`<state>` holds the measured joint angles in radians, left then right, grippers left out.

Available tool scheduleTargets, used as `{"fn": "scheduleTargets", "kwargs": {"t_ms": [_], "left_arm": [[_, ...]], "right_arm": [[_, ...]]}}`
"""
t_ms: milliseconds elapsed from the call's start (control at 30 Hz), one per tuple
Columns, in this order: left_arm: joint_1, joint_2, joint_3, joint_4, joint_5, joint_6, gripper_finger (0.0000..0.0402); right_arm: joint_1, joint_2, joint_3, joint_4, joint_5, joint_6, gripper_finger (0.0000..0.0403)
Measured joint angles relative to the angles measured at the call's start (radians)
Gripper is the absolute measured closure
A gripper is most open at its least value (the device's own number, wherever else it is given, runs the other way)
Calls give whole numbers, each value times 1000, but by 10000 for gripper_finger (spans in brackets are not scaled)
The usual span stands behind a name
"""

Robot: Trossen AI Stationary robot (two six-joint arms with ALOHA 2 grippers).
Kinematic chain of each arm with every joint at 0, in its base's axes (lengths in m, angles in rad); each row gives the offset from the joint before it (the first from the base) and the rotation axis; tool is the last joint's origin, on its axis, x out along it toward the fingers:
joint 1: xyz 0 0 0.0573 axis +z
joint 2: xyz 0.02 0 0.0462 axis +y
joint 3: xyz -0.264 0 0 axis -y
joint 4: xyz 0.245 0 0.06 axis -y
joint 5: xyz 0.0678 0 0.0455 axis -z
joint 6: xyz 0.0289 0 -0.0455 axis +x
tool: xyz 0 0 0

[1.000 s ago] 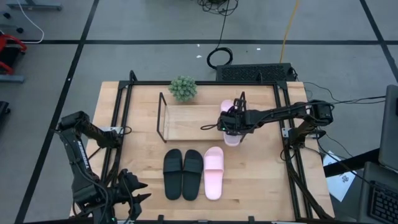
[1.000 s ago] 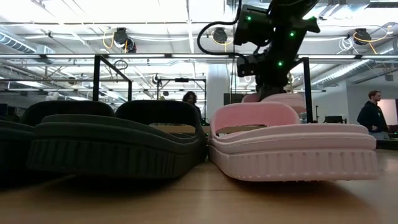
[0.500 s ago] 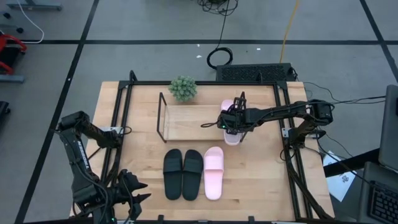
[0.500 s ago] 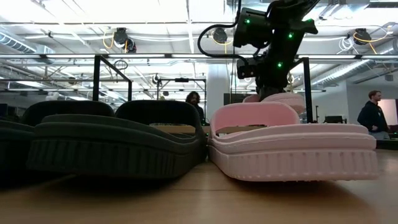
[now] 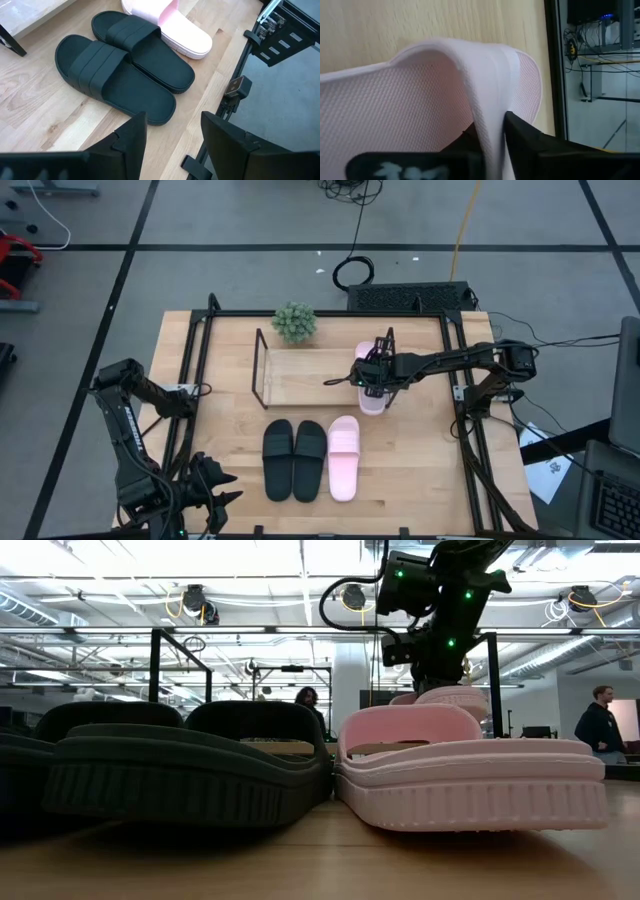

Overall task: Pick and place slides into the shelf
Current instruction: Put the right pink slide on the shelf

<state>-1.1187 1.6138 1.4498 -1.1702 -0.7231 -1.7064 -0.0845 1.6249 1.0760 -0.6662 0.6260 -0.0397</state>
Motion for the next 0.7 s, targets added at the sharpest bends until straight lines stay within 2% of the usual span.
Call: {"fn": "scheduleTargets", "kwargs": {"t_ms": [367,700], "left_arm": [[0,0,0,0,0,1,213],[0,0,0,0,0,22,213]], "right_arm": [[1,0,1,-21,-14,40,277],[26,0,2,-66,-19,73,253]]}}
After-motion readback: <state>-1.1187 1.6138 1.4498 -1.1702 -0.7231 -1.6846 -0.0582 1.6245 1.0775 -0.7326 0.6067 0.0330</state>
